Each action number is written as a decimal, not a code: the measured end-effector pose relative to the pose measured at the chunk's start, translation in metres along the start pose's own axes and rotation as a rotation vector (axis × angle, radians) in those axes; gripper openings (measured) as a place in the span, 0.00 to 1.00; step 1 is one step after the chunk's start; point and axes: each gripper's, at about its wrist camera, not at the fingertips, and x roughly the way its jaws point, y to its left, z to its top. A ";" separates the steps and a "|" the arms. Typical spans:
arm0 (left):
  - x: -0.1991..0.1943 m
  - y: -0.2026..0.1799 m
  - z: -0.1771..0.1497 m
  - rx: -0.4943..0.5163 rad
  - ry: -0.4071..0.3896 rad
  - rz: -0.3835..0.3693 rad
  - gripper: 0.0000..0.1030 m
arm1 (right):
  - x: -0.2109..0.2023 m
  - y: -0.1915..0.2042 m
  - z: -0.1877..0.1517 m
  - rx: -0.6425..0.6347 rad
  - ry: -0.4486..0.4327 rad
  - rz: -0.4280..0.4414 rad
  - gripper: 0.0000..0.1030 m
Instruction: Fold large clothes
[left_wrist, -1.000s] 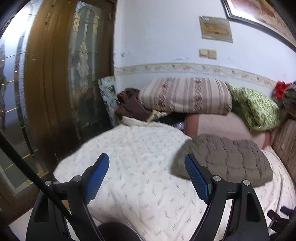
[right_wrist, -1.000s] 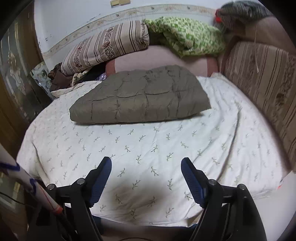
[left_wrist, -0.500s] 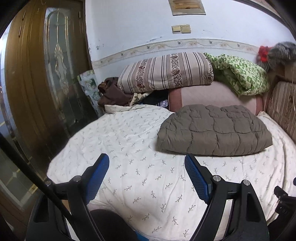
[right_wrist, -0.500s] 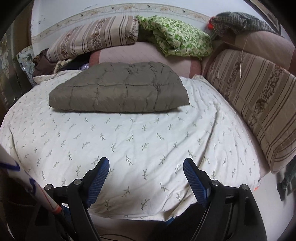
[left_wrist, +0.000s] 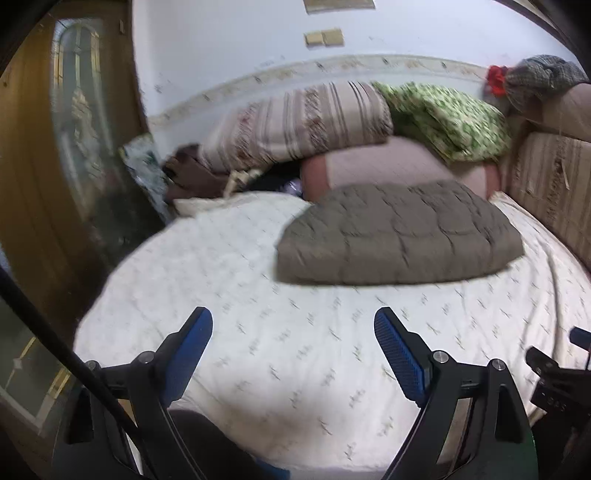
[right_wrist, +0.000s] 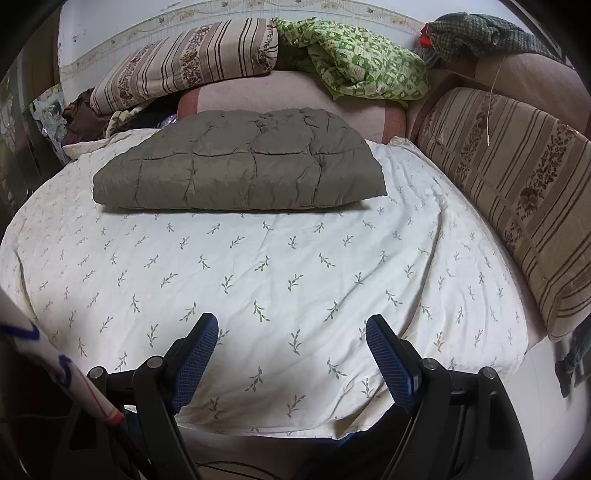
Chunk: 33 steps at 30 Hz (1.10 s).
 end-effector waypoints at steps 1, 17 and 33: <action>0.003 -0.001 -0.001 0.001 0.015 -0.012 0.86 | 0.000 0.001 0.000 0.002 0.002 -0.001 0.84; 0.035 -0.009 -0.016 -0.014 0.170 -0.086 0.86 | 0.010 0.000 0.001 0.010 0.030 -0.015 0.84; 0.059 -0.009 -0.026 -0.020 0.257 -0.110 0.86 | 0.023 0.002 0.002 0.015 0.066 -0.029 0.84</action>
